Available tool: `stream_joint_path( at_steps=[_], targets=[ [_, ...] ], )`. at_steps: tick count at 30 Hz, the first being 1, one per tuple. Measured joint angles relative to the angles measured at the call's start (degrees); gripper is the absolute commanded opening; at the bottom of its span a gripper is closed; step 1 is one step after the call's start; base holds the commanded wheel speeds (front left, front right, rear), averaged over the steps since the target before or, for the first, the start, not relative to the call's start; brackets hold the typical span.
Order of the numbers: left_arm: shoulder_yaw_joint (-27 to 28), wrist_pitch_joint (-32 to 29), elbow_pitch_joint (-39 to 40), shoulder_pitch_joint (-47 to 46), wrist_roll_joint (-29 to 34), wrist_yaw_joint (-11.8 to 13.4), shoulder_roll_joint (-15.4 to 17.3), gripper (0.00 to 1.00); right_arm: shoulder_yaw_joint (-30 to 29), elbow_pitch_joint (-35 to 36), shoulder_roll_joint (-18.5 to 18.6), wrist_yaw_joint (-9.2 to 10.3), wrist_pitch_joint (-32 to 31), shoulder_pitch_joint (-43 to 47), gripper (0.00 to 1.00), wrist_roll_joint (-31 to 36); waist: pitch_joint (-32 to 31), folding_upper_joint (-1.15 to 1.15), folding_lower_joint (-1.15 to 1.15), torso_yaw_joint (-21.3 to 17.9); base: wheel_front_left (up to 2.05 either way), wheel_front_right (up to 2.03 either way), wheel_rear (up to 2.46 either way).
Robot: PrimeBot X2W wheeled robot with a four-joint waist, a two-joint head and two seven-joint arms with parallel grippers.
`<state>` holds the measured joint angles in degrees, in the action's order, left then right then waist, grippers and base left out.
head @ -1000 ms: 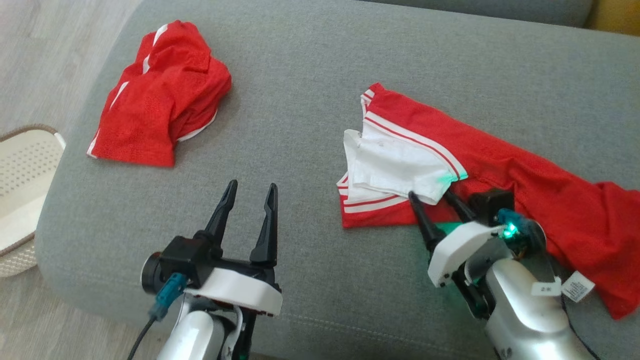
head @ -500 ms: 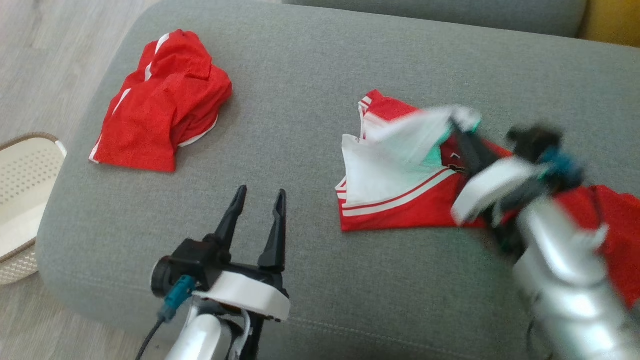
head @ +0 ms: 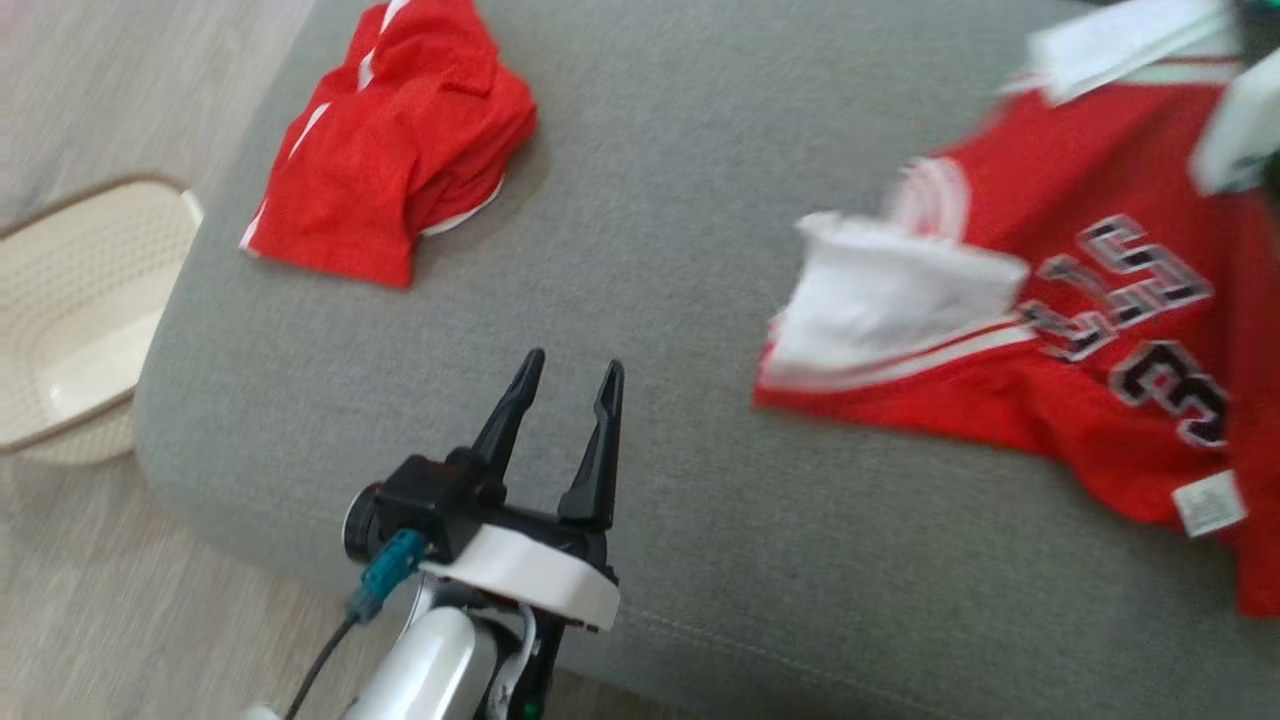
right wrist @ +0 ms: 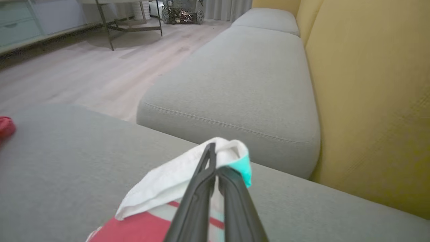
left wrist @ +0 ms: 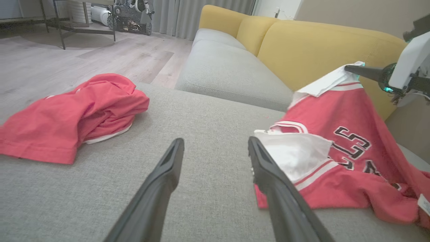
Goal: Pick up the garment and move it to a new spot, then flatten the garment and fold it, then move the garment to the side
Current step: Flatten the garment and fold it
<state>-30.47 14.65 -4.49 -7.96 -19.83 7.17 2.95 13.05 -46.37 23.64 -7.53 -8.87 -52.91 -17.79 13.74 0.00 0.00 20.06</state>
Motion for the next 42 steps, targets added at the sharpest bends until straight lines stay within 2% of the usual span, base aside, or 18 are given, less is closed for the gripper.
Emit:
stream_joint_path(
  at_steps=[1, 5, 10, 14, 20, 23, 28, 32, 38, 42],
  targets=[
    [-0.2, 0.0, 0.1, -0.5, -0.1, 0.2, 0.0, 1.0, -0.6, -2.1, 1.1, 0.0, 0.0, -1.4, 1.0, 0.9, 0.6, 0.0, 0.0, 0.5, 0.0, 0.0, 0.0],
    [-0.3, 0.0, 0.2, -0.9, -0.5, 0.7, -0.1, 1.0, -0.9, -9.2, 3.1, 0.0, 0.3, -5.2, 1.0, 4.7, 2.1, 0.0, 0.0, 1.9, 0.0, 0.0, 0.0],
    [0.0, 0.0, 0.2, -0.9, -0.5, 1.0, -0.1, 1.0, 2.0, -13.3, -0.5, 0.0, 1.2, -5.5, 1.0, 4.1, 1.9, 0.0, 0.0, 0.4, 0.0, 0.0, 0.0],
    [0.8, 0.0, 0.1, -1.1, -0.4, 0.9, -0.1, 1.0, 4.4, -13.5, -2.0, 0.0, 5.1, -5.4, 1.0, 1.8, 0.6, 0.0, 0.0, -1.8, 0.0, 0.0, 0.0],
    [3.6, 0.0, 0.2, -0.6, 0.7, 1.0, -0.1, 1.0, 9.9, -6.4, -5.6, 0.0, 14.1, 0.5, 1.0, -4.2, -3.7, 0.0, 0.0, -6.7, 0.0, 0.0, 0.0],
    [4.4, 0.0, 0.2, 0.0, 1.1, 1.0, -0.1, 1.0, 10.7, -3.7, -6.0, 0.0, 16.7, 4.1, 1.0, -5.5, -5.1, 0.0, 0.0, -8.2, 0.0, 0.0, 0.0],
    [5.9, 0.0, 0.6, 2.1, 1.6, 1.2, -0.1, 1.0, 10.1, 4.4, -7.6, 0.0, 21.2, 15.6, 1.0, -6.2, -8.7, 0.0, 0.0, -12.2, 0.0, 0.0, 0.0],
    [7.0, 0.0, 1.1, 3.9, 2.0, 1.4, -0.1, 1.0, 5.8, 12.1, -9.6, 0.0, 22.6, 26.2, 1.0, -1.6, -10.9, 0.0, 0.0, -15.3, 0.0, 0.0, 0.0],
    [7.2, 0.0, 1.2, 5.8, 2.6, 1.4, -0.1, 1.0, -4.4, 24.7, -16.3, 0.0, 23.2, 42.5, 1.0, 6.5, -12.9, 0.0, 0.0, -18.6, 0.0, 0.0, 0.0],
    [7.3, 0.0, 1.1, 6.7, 2.6, 1.2, -0.1, 1.0, -6.3, 29.5, -18.2, 0.0, 23.1, 48.8, 1.0, 11.2, -13.0, 0.0, 0.0, -20.0, 0.0, 0.0, 0.0]
  ],
)
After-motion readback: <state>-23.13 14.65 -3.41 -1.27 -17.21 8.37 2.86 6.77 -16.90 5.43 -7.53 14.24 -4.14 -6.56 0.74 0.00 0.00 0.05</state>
